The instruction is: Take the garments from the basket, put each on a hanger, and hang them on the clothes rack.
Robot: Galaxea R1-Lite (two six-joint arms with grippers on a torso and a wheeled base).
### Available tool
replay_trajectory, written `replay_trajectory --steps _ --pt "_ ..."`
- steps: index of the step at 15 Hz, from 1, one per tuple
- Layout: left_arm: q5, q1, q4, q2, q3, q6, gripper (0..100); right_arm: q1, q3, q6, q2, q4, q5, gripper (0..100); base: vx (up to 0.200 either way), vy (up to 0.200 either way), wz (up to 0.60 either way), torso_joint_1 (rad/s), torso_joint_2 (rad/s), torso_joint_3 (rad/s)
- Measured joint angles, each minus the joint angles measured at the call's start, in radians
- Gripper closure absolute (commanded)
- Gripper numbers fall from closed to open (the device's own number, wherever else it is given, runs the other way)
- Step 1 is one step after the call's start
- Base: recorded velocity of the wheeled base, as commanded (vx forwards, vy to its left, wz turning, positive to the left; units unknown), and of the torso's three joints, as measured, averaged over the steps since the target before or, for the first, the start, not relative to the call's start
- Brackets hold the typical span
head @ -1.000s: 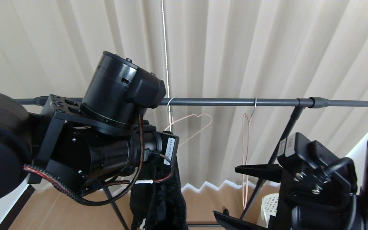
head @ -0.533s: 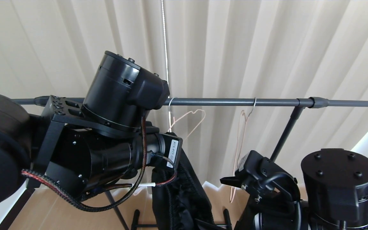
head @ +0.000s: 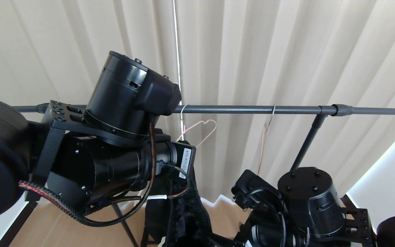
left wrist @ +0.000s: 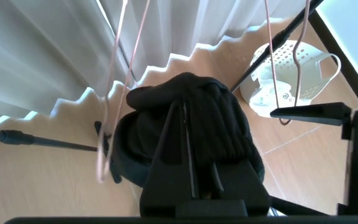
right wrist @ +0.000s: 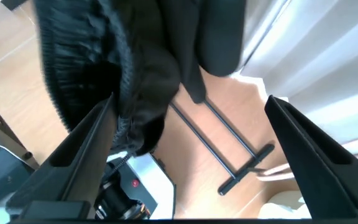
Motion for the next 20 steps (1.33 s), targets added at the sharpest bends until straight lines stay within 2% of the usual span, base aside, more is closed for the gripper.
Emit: replay_trajectory --steps 7,8,14,18,20 --pt "-0.001 0.002 0.001 -0.011 0.001 0.0 100 -0.027 0.002 -0.01 0.032 -0.002 -0.004 0 0.0 0.0 0.0 0.0 0.0 0.0" --pt "-0.002 0.001 0.002 -0.013 0.001 0.0 100 -0.031 0.002 -0.012 0.036 -0.002 -0.004 100 0.0 0.0 0.0 0.0 0.0 0.0" --pt "-0.008 0.005 0.005 -0.025 0.02 0.0 100 -0.07 -0.006 -0.013 0.024 -0.004 -0.003 100 0.0 0.0 0.0 0.0 0.0 0.0" --pt "-0.089 0.029 0.002 -0.063 0.134 0.007 100 -0.133 -0.025 -0.017 -0.09 0.01 -0.002 100 0.0 0.0 0.0 0.0 0.0 0.0" --pt "-0.106 0.035 -0.001 -0.088 0.189 0.009 100 -0.154 -0.037 -0.016 -0.152 0.013 -0.001 100 0.0 0.0 0.0 0.0 0.0 0.0"
